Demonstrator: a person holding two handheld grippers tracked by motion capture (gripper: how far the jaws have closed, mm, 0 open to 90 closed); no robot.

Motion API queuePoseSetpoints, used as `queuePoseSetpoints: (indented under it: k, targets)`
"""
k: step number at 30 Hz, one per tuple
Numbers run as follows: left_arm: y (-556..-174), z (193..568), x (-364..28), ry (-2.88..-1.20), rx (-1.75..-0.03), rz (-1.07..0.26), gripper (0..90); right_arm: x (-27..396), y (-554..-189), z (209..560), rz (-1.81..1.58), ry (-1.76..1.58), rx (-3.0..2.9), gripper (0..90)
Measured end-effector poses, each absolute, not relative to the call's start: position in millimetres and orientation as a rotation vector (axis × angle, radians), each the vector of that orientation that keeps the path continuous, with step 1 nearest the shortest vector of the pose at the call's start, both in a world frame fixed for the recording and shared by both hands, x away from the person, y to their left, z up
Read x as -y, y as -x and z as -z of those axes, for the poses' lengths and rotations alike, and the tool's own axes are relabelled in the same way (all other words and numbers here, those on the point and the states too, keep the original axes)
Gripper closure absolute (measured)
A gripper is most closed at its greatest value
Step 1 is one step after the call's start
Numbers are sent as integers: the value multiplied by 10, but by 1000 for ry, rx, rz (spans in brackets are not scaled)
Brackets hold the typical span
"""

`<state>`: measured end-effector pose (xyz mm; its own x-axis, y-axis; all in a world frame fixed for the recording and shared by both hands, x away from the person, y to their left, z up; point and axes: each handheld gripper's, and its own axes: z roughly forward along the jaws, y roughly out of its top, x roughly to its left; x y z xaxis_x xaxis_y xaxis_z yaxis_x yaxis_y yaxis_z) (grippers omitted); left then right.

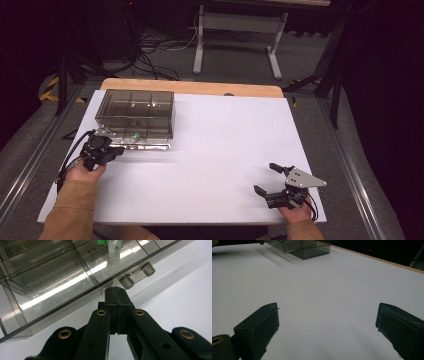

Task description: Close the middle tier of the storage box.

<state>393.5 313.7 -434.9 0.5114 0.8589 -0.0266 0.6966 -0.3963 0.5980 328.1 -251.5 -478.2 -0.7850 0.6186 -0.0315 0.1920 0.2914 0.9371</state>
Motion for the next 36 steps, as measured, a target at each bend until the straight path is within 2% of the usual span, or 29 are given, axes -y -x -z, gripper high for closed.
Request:
queuePoseSetpoints:
  k: [20, 36]
  targets:
    - [-4052, 4323, -3131, -2158, -1281, -426, 898, 2510, -3278, 4783, -1491, -731, -2180, 51]
    - [-4204, 4341, -3139, -2121, -1295, -392, 899, 2505, -3278, 4785, -1486, -731, -2181, 52]
